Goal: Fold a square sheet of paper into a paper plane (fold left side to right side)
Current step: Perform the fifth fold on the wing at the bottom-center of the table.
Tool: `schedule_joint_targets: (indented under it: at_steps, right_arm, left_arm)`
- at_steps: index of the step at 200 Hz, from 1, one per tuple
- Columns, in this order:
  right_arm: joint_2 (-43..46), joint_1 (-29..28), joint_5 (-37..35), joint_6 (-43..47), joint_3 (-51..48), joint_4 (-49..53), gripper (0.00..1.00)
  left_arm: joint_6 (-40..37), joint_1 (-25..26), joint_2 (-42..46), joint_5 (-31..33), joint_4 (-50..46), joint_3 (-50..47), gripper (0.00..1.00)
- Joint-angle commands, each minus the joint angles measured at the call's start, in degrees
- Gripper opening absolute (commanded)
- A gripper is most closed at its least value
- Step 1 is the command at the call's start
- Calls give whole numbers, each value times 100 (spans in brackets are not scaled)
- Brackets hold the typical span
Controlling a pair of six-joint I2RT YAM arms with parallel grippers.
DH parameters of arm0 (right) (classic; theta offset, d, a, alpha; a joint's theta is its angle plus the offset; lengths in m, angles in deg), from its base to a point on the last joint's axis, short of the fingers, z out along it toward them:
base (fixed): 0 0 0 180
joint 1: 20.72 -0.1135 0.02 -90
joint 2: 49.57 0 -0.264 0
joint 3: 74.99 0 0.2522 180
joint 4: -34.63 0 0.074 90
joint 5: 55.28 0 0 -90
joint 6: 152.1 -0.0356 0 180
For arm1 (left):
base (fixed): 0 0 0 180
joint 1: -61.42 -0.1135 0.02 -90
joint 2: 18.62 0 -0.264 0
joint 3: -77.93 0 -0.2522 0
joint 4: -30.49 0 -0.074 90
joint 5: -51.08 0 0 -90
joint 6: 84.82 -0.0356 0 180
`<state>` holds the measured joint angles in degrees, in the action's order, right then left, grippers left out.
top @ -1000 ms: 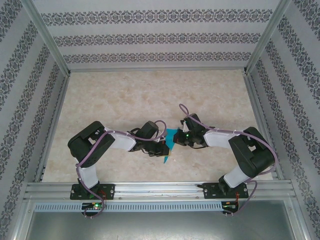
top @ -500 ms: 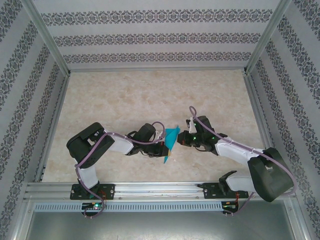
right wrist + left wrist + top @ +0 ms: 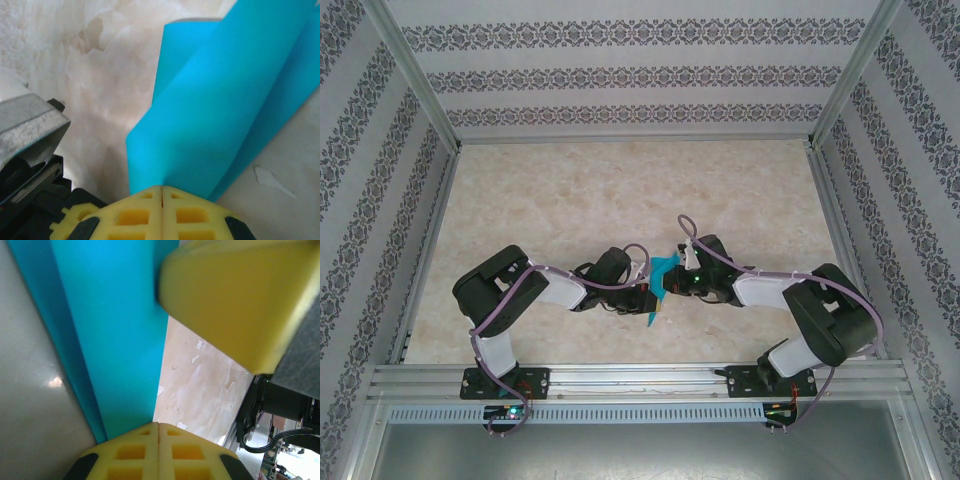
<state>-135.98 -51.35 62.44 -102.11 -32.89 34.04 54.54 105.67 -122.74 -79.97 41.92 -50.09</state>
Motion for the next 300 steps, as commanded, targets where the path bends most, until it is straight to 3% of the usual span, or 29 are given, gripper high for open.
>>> schedule_joint_targets:
  at_steps: [1,253,300]
  right_arm:
    - [-168,-24,-23,208,235,-279,0]
    - [-1284,1098,36,652,1074,463,0]
    - [-1474,977,44,740,1209,853,0]
  left_arm:
    - [-73,66,-201,531,-928,-282,0]
    - [-155,66,-246,698,-1060,-420,0]
    - [-45,58,-9,577,-887,-479,0]
